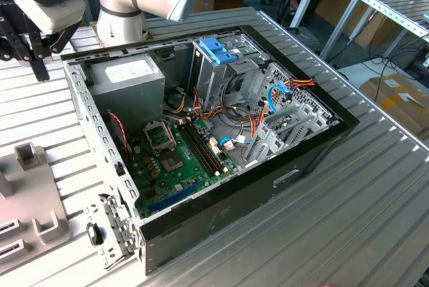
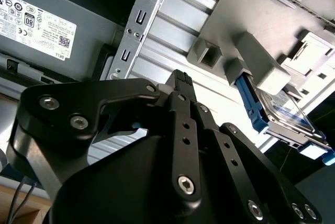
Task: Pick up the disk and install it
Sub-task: 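Reach for the disk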
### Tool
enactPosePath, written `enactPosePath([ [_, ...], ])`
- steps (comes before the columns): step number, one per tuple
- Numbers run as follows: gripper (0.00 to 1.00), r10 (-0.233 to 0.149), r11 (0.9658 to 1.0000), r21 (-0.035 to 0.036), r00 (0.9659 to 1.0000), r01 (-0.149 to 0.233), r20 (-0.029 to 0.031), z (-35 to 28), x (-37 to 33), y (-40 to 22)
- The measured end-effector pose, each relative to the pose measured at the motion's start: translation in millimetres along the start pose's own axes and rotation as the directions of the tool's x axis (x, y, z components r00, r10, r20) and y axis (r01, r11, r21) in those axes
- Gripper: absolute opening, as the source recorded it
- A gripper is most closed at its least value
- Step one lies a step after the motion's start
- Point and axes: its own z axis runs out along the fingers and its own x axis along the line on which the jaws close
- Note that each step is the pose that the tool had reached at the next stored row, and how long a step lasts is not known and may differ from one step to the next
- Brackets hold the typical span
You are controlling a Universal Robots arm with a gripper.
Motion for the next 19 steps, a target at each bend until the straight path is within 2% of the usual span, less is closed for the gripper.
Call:
enactPosePath([
  [13, 0.11, 0.000, 1.0000, -0.0001, 1.0000, 0.000, 0.0001, -0.3, 15.3, -1.2],
  [19, 0.11, 0.000, 1.0000, 0.0000, 1.0000, 0.000, 0.0000, -0.5, 26.6, -2.0],
])
